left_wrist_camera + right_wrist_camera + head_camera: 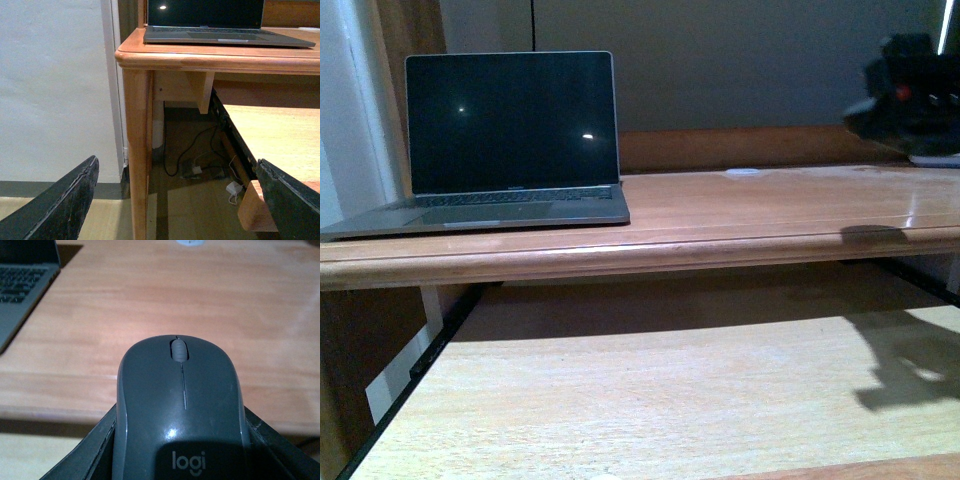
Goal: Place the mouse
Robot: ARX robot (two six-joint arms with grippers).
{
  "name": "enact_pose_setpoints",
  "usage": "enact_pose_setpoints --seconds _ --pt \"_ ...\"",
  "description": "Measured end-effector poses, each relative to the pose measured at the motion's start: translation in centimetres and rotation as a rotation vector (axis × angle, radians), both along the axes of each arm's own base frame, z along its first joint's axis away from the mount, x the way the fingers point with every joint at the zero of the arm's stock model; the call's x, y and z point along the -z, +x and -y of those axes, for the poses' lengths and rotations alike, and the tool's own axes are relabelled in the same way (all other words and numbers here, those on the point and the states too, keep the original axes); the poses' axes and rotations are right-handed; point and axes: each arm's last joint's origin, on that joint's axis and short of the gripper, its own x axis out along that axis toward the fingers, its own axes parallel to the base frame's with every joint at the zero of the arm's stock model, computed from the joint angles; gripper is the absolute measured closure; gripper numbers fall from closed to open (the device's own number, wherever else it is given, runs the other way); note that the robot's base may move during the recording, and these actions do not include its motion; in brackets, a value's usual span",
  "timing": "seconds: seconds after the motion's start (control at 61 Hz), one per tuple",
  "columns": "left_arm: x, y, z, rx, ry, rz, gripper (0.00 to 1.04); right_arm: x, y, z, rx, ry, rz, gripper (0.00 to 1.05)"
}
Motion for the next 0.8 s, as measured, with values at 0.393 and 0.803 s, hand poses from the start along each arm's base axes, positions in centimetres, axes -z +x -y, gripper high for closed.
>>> enact_pose_setpoints --seconds 0.393,0.803 --pt "0.0 0.0 0.0 0.000 0.000 0.000 0.08 4.3 9.8 -8.1 0.104 -0.089 -0.093 0.50" --pt "0.0 0.0 0.0 0.000 0.000 0.000 0.08 6.3 11.4 -11.0 0.127 -0.032 -0.065 0.27"
